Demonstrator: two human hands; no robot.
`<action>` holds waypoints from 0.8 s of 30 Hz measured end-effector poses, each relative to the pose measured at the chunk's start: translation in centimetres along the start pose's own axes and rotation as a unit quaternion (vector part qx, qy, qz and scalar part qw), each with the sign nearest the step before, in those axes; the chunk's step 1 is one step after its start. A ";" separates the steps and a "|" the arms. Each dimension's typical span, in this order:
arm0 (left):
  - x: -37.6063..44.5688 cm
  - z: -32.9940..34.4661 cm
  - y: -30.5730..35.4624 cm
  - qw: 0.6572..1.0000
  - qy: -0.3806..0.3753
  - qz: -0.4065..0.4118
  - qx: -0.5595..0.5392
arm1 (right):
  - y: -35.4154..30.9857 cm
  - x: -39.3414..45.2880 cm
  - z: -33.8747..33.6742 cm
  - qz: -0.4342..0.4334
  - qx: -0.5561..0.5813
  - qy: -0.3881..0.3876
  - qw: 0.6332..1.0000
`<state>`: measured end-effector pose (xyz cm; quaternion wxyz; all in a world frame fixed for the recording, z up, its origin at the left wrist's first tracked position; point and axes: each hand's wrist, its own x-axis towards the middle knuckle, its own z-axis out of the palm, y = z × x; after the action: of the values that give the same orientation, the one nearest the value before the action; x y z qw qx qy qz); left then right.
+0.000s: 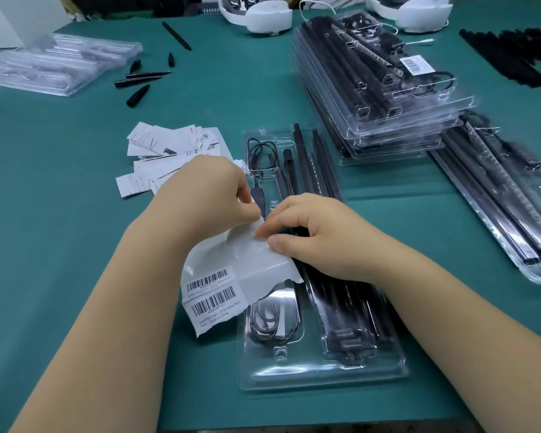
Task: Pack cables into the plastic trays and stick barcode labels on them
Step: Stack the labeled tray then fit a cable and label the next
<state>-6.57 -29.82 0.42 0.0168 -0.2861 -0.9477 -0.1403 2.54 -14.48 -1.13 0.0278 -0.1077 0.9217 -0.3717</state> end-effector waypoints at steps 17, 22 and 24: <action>0.3 -0.1 -0.4 0.991 -0.094 -0.090 -0.031 | 0.2 0.0 0.2 -0.005 0.000 0.024 1.000; 0.1 -0.3 -0.4 0.994 -0.090 -0.055 0.004 | -0.1 0.1 0.2 -0.013 -0.023 0.014 1.000; 0.1 -0.6 -0.4 0.995 -0.085 -0.043 0.014 | -0.1 0.1 0.2 -0.012 -0.030 0.011 0.999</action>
<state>-6.87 -30.26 0.90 -0.0658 -0.2561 -0.9589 -0.1033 2.48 -14.70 -1.19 0.0095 -0.1152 0.9313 -0.3455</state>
